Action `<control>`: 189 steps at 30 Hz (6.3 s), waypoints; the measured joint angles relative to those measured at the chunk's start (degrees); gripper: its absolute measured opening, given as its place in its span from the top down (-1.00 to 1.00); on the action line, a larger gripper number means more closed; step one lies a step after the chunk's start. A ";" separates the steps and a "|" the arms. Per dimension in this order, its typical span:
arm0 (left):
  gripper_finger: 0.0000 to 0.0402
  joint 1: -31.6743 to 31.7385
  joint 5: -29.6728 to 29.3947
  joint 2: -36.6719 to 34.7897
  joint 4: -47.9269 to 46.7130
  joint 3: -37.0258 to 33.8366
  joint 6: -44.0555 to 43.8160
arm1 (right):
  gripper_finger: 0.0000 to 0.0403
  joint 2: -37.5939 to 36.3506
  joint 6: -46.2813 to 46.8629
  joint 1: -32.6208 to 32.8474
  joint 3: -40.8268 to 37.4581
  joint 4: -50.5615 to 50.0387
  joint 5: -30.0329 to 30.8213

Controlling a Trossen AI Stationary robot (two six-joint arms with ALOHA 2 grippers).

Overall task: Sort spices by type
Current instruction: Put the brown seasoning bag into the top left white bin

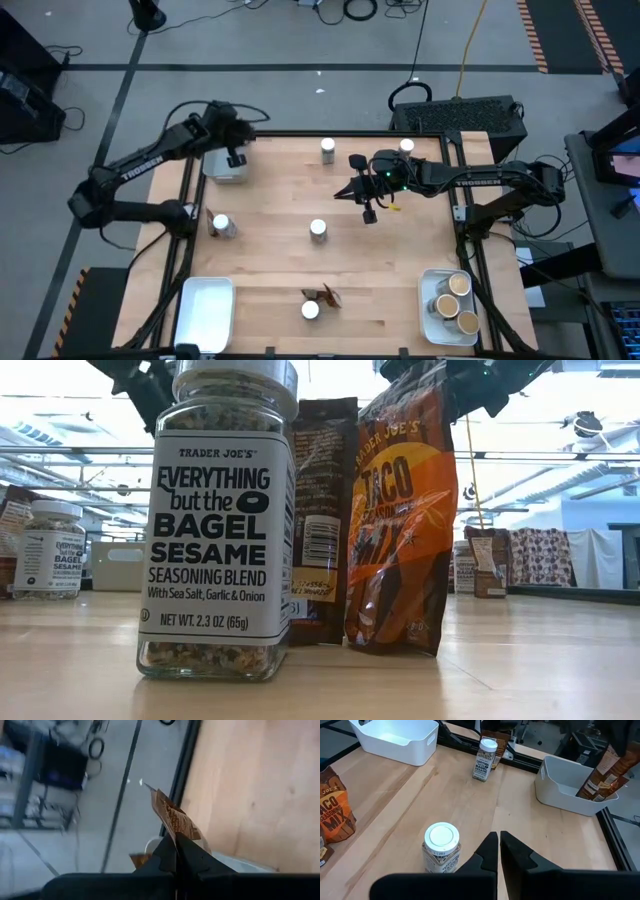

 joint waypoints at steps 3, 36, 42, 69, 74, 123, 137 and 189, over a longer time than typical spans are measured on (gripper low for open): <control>1.00 3.40 2.10 0.80 -1.23 0.00 -1.89 | 1.00 0.02 -0.02 0.00 0.00 -0.09 0.00; 1.00 18.19 13.61 16.37 -0.65 0.00 -4.85 | 1.00 0.00 1.73 0.00 0.00 -3.72 0.00; 1.00 18.22 13.62 17.57 -0.74 0.00 -4.85 | 1.00 0.00 2.12 0.02 0.00 -3.93 0.00; 0.07 17.71 10.78 11.56 -1.48 -0.02 -6.20 | 1.00 0.00 2.84 0.02 0.00 -4.13 0.00; -0.07 16.33 9.05 6.49 -1.43 0.04 -6.46 | 1.00 0.00 2.82 0.02 0.00 -4.09 0.00; -0.11 -28.00 15.00 -8.73 -49.47 0.17 -85.50 | 1.00 0.00 3.02 0.02 0.00 -1.27 -0.02; -0.11 -32.83 19.25 -8.47 -50.70 0.15 -89.15 | 1.00 0.00 3.02 0.00 0.00 -1.29 -0.02; 0.48 -36.32 12.48 -1.85 -50.48 -5.86 -91.43 | 1.00 0.00 3.02 0.02 0.00 -1.68 -0.04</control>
